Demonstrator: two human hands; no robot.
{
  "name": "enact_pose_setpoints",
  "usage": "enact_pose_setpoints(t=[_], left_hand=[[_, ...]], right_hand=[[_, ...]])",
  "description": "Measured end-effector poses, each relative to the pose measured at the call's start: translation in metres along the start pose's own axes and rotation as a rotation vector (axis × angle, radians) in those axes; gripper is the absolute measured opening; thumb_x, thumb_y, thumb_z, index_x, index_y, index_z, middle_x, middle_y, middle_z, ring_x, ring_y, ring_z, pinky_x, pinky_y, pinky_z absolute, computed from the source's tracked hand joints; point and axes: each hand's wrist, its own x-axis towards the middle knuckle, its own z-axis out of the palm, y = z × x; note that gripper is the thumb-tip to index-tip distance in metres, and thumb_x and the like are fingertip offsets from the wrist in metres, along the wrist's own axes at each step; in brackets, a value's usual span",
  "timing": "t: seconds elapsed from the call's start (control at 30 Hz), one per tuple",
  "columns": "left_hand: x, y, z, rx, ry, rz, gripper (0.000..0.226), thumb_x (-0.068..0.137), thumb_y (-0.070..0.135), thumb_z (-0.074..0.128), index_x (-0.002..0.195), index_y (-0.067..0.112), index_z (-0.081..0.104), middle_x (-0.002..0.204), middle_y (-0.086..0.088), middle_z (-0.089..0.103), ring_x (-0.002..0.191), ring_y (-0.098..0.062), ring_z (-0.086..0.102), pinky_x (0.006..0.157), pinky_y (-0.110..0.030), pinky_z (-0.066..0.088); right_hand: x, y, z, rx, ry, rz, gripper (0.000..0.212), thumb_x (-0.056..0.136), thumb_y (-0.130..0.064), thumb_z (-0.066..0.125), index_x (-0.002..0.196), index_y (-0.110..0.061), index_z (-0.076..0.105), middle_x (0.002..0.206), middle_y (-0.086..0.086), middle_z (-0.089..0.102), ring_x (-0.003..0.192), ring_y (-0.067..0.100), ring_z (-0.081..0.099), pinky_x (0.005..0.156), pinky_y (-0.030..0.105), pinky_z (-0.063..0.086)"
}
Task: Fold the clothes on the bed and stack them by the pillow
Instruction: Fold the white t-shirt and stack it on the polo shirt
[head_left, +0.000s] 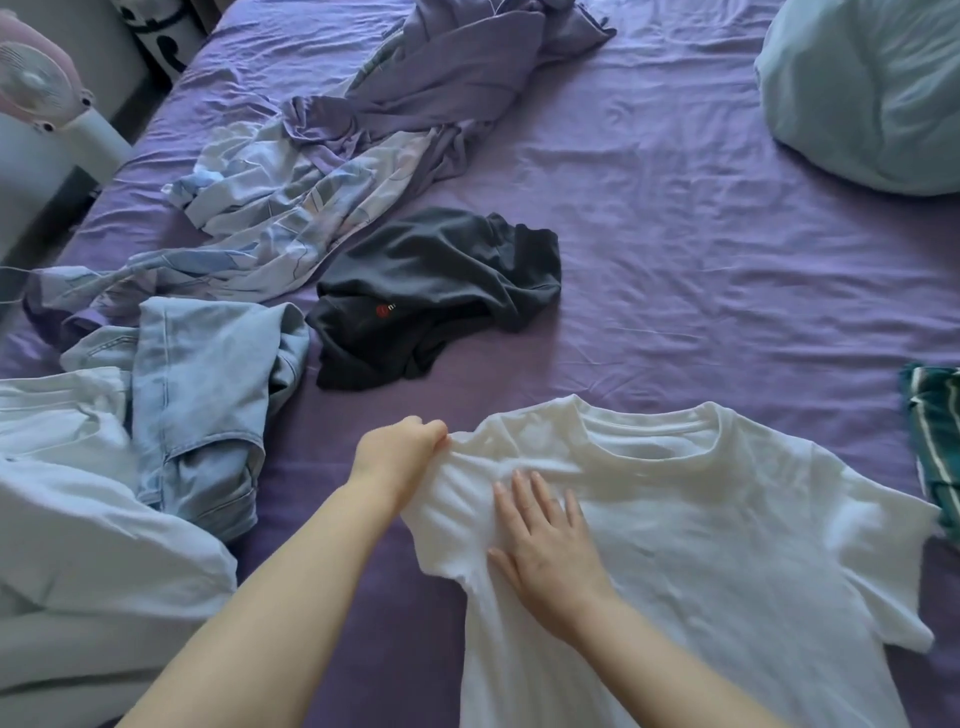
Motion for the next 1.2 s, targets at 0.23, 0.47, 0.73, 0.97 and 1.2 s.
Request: enact_pose_setpoints(t=[0.23, 0.47, 0.73, 0.97, 1.2], left_hand=[[0.007, -0.010, 0.021, 0.194, 0.248, 0.038, 0.040, 0.038, 0.000, 0.085, 0.057, 0.009, 0.051, 0.051, -0.006, 0.045, 0.038, -0.026, 0.046, 0.041, -0.016, 0.011], [-0.029, 0.078, 0.063, -0.105, 0.364, 0.205, 0.043, 0.078, 0.020, 0.039, 0.118, 0.013, 0.054, 0.124, -0.013, 0.056, 0.121, -0.032, 0.043, 0.100, -0.050, 0.031], [-0.041, 0.116, 0.091, -0.026, 0.130, 0.196, 0.063, 0.091, 0.063, 0.020, 0.144, 0.030, 0.029, 0.152, -0.004, 0.034, 0.145, -0.030, 0.011, 0.108, -0.063, 0.012], [-0.040, 0.116, 0.088, 0.032, 0.029, 0.134, 0.075, 0.087, 0.072, 0.002, 0.148, 0.031, 0.017, 0.156, 0.000, 0.023, 0.146, -0.026, 0.007, 0.108, -0.061, 0.006], [-0.123, 0.132, 0.090, -0.075, -0.122, -0.022, 0.071, 0.096, 0.054, 0.006, 0.137, 0.015, 0.049, 0.146, -0.009, 0.043, 0.138, -0.029, 0.028, 0.105, -0.056, 0.016]], right_hand=[[-0.002, -0.001, 0.023, -0.062, -0.041, -0.080, 0.065, 0.082, -0.060, 0.034, 0.132, -0.022, 0.053, 0.140, 0.013, 0.049, 0.134, 0.034, 0.029, 0.100, 0.061, 0.020], [-0.007, 0.031, 0.012, -0.086, -0.091, -0.076, 0.061, 0.084, -0.056, 0.031, 0.126, -0.020, 0.058, 0.137, 0.009, 0.052, 0.132, 0.033, 0.041, 0.101, 0.059, 0.020], [-0.063, 0.182, -0.016, -0.248, -0.107, 0.203, 0.059, 0.095, -0.057, 0.004, 0.136, -0.030, 0.038, 0.140, 0.010, 0.049, 0.133, 0.030, 0.027, 0.106, 0.054, 0.009], [-0.134, 0.245, -0.038, -0.240, -0.100, 0.381, 0.060, 0.096, -0.054, 0.002, 0.135, -0.025, 0.037, 0.136, 0.018, 0.051, 0.130, 0.035, 0.030, 0.102, 0.057, 0.017], [-0.195, 0.205, -0.023, -0.152, -0.128, 0.344, 0.057, 0.098, -0.047, 0.003, 0.133, -0.021, 0.040, 0.142, 0.014, 0.043, 0.146, 0.028, 0.005, 0.112, 0.050, 0.006]])
